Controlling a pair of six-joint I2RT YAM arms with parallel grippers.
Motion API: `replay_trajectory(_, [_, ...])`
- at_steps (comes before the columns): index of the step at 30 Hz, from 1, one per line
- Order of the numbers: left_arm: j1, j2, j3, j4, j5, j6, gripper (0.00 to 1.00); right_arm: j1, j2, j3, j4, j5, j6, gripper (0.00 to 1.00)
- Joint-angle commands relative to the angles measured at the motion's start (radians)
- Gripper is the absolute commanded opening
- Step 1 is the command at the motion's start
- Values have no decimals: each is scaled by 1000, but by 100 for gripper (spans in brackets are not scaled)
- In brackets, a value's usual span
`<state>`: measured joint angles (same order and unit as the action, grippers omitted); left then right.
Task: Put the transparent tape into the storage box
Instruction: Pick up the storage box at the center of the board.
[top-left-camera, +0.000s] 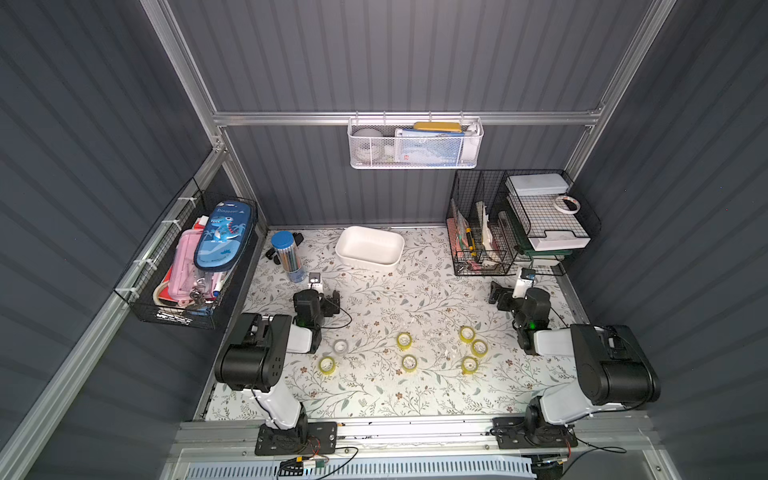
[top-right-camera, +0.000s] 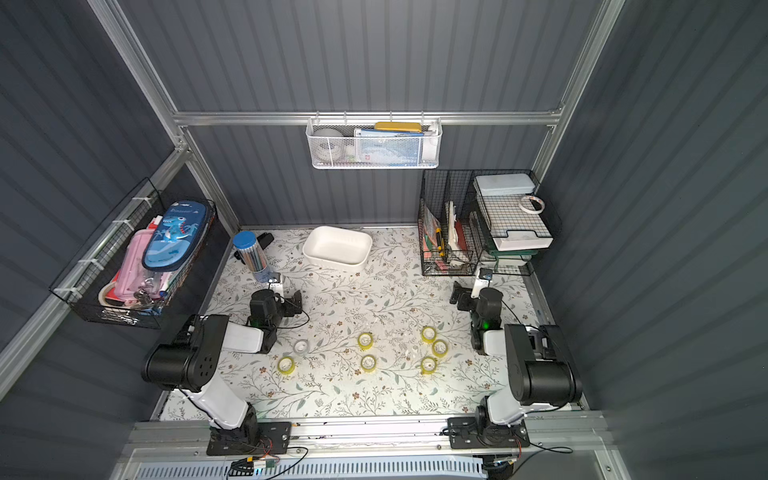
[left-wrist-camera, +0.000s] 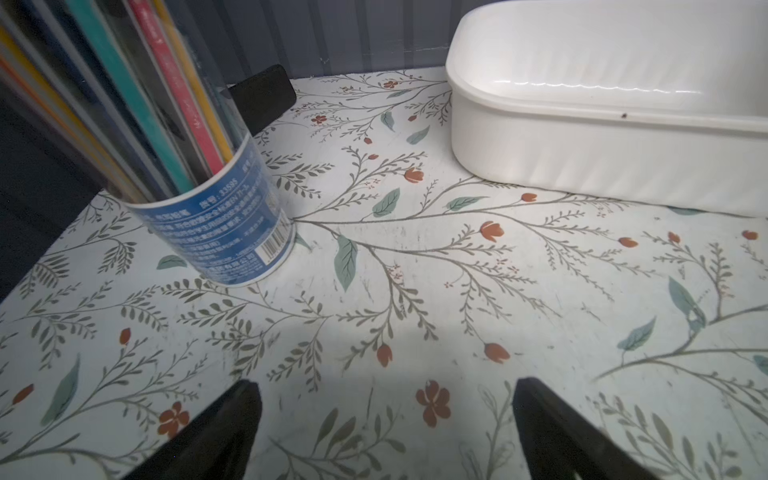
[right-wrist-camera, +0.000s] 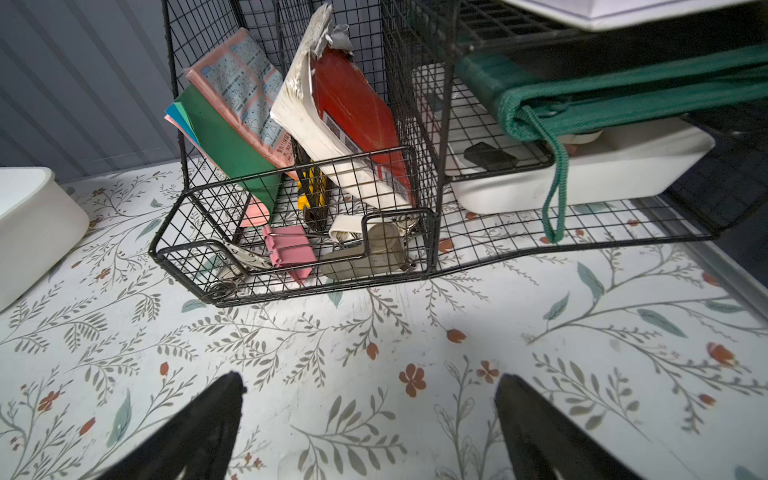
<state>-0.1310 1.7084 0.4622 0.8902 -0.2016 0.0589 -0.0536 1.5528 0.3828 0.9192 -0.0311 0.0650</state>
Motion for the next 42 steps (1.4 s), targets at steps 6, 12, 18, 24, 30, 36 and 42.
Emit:
replay_trajectory(6, [5, -3, 15, 8, 17, 10, 99, 3, 9, 5, 13, -1, -11, 99])
replay_trajectory(12, [5, -3, 15, 7, 17, 11, 99, 3, 11, 4, 14, -1, -10, 99])
replay_trajectory(18, [5, -3, 15, 9, 16, 12, 99, 4, 12, 4, 15, -1, -10, 99])
replay_trajectory(24, [5, -27, 33, -47, -48, -11, 99, 3, -2, 4, 12, 43, 11, 99])
replay_trajectory(30, [4, -159, 126, -304, -16, 6, 99, 24, -223, 219, -604, 123, 89, 99])
replay_trajectory(36, [1, -302, 237, -557, 16, -68, 99, 70, -287, 560, -1249, 56, 375, 99])
replay_trajectory(42, [-19, -384, 380, -786, 50, -139, 100, 166, -214, 841, -1617, 80, 618, 99])
